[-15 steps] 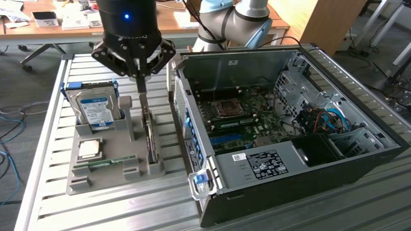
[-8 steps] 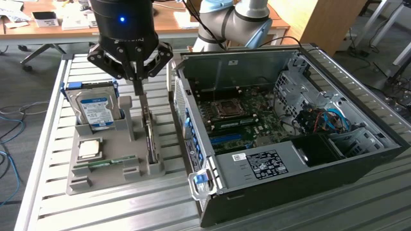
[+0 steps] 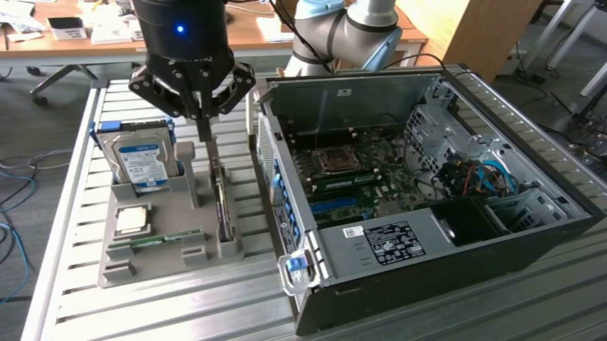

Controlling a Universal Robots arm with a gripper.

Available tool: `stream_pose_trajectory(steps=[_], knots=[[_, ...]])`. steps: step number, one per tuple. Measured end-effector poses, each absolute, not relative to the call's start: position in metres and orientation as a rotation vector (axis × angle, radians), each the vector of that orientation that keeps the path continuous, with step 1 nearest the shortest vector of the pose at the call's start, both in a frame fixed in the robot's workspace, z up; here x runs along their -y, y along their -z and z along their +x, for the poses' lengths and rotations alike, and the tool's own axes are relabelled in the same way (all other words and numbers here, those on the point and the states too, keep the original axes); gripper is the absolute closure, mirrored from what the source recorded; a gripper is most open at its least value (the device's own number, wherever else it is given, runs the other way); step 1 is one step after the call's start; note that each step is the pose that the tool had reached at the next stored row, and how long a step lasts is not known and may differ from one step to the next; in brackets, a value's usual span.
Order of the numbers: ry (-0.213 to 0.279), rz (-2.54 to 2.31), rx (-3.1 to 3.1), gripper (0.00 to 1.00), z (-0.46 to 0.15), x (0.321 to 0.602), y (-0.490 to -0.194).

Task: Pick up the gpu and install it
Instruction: 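Reach for the gpu, then pick up the gpu and move the gpu toward the slot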

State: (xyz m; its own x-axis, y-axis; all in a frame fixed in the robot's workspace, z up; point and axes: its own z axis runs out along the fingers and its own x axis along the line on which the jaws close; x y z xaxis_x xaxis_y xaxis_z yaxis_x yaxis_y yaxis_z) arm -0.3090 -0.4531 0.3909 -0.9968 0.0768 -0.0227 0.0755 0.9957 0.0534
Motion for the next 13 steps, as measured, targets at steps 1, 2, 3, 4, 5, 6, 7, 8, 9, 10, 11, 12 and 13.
stream_pose_trajectory(steps=[1,2,3,4,5,6,7,8,9,10,11,12,13], knots=[[-0.082,0.119,-3.114,0.89,-0.309,0.4536,-0.3909],[-0.082,0.119,-3.114,0.89,-0.309,0.4541,-0.3908],[-0.082,0.119,-3.113,0.89,-0.3091,0.4542,-0.3908],[-0.082,0.12,-3.113,0.89,-0.3091,0.4543,-0.3908],[-0.082,0.119,-3.113,0.89,-0.3091,0.4544,-0.3907],[-0.082,0.119,-3.114,0.89,-0.309,0.4546,-0.3905],[-0.082,0.119,-3.114,0.89,-0.309,0.4546,-0.3906],[-0.082,0.119,-3.114,0.89,-0.3091,0.4546,-0.3905],[-0.082,0.119,-3.114,0.89,-0.309,0.4546,-0.3905],[-0.082,0.119,-3.114,0.89,-0.309,0.4546,-0.3906],[-0.082,0.119,-3.113,0.89,-0.309,0.4546,-0.3905],[-0.082,0.119,-3.113,0.89,-0.309,0.4546,-0.3905],[-0.082,0.119,-3.113,0.89,-0.309,0.4546,-0.3905]])
